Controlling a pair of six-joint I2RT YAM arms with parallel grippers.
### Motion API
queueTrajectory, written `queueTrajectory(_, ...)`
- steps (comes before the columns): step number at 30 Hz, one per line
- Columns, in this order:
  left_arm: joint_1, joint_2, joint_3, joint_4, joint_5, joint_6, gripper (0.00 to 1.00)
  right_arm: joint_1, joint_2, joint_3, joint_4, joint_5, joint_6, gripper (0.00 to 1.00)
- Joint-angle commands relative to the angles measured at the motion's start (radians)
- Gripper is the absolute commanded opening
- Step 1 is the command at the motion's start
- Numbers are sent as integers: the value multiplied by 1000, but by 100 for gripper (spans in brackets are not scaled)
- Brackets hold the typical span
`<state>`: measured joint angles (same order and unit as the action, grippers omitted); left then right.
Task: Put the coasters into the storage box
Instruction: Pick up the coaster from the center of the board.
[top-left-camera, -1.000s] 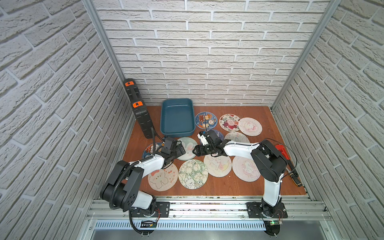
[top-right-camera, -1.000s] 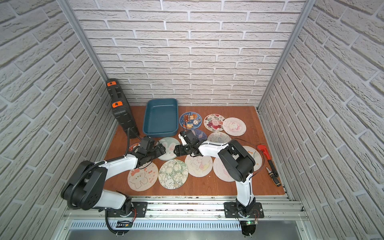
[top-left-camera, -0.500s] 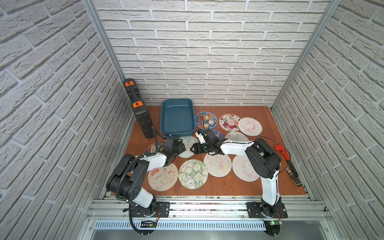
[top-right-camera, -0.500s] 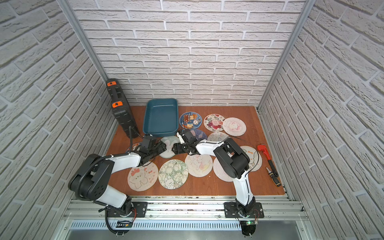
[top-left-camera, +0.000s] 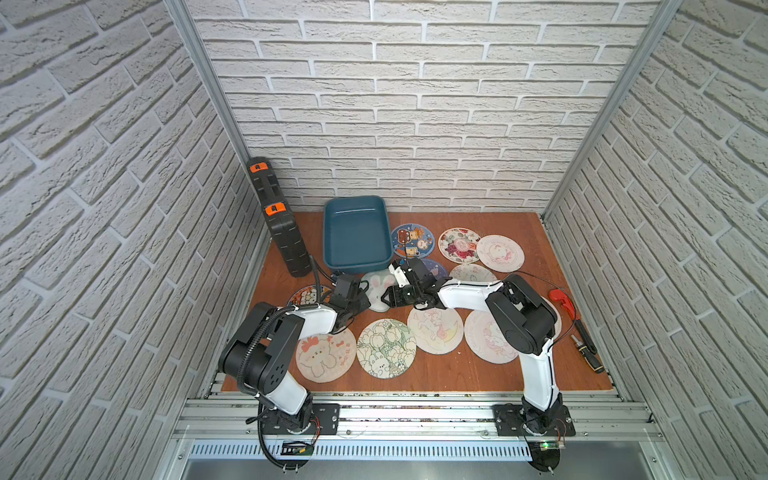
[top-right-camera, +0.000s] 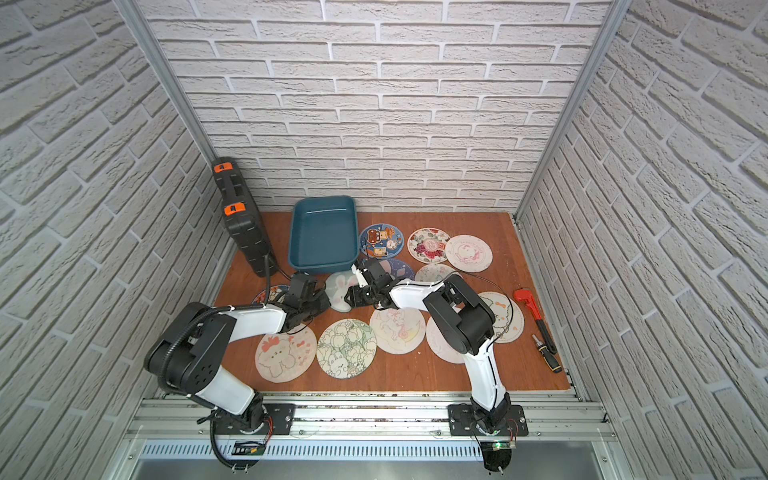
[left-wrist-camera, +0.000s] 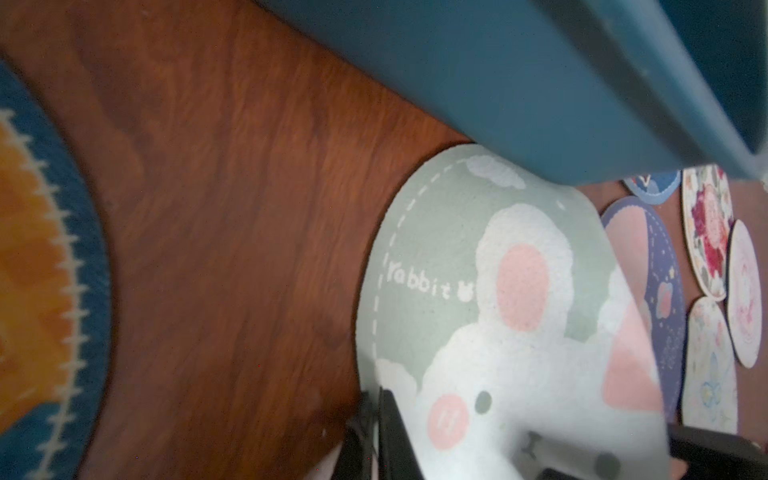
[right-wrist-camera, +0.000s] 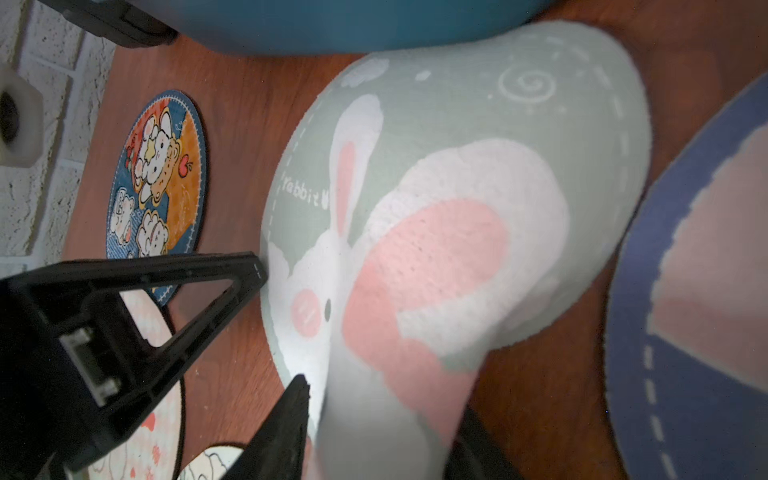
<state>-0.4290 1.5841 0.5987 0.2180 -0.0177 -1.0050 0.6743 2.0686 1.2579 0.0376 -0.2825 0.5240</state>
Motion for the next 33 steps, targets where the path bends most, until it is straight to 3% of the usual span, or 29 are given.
queueTrajectory(1, -18, 23, -7, -49, 39, 1, 0, 14, 23, -8, -32, -22, 4, 41)
queueTrajectory(5, -21, 16, -8, -61, 34, 4, 0, 19, 12, -15, -45, -15, -8, 32)
queueTrajectory(11, -28, -21, -14, -88, 16, 24, 0, 26, -43, -48, -60, 20, -23, 8)
queueTrajectory(17, -42, -98, -33, -114, -37, 54, 0, 46, -150, -55, -126, 75, -72, 6)
queueTrajectory(19, -46, -140, -51, -106, -64, 60, 4, 58, -183, -45, -158, 104, -95, 6)
queueTrajectory(24, -55, -266, -100, -82, -115, 97, 22, 72, -273, -15, -214, 150, -134, 6)
queueTrajectory(33, -67, -543, -215, -21, -252, 159, 75, 75, -314, 126, -278, 172, -184, 6)
